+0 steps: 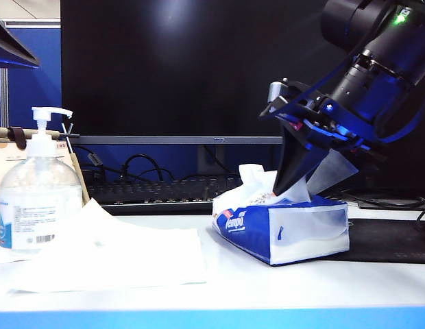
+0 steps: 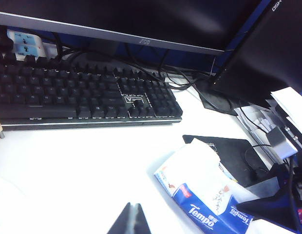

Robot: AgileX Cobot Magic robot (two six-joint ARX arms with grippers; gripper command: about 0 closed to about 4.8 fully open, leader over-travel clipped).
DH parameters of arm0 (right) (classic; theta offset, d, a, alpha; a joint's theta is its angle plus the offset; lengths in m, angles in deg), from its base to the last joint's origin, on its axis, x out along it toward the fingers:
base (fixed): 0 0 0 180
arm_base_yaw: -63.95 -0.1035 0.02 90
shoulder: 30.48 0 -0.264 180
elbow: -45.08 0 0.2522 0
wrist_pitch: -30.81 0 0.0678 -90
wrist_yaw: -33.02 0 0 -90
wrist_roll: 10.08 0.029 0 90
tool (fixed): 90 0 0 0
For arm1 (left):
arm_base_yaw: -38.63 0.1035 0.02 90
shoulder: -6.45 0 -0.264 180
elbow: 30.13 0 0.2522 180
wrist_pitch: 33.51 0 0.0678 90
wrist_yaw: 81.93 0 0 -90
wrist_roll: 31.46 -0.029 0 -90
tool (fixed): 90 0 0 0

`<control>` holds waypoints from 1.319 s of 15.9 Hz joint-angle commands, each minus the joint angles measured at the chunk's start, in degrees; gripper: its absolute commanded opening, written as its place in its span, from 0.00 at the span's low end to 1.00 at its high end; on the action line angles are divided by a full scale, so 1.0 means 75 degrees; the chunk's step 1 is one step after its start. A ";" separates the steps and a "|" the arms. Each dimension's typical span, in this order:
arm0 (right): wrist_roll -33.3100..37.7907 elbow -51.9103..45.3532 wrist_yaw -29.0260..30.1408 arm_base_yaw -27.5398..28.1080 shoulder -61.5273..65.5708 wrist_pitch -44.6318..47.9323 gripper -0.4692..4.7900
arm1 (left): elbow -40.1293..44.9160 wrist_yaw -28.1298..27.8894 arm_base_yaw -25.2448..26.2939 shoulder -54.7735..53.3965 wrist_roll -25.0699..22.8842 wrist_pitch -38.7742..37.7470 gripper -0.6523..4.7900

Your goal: Pull out a tissue from the tissue dispenser, then press the switch of the alcohol sanitizer bottle to drop some sanitizer on the paper tissue, and finally place the treated tissue on the table.

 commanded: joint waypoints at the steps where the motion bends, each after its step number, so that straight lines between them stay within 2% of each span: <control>1: 0.0105 0.0023 0.0122 -0.0012 -0.0023 0.0035 0.55 | -0.0038 0.0020 0.0003 0.0015 -0.0061 0.0052 0.11; 5: 0.0140 0.0006 -0.0038 -0.0143 0.0379 0.0152 0.55 | -0.0038 0.0006 0.0003 0.0015 -0.0085 0.0052 0.11; 6: 0.0137 0.0006 -0.0082 -0.0169 0.0720 0.0300 0.39 | -0.0038 0.0003 0.0006 0.0015 -0.0085 -0.0003 0.11; 7: 0.0117 0.0006 -0.0134 -0.0169 0.0880 0.0361 0.34 | -0.0038 0.0026 0.0000 0.0015 -0.0085 -0.0067 0.11; 21: -0.0102 0.0055 -0.0522 -0.0166 0.0166 0.0743 0.34 | -0.0038 0.0009 0.0003 0.0012 -0.0213 -0.0227 0.11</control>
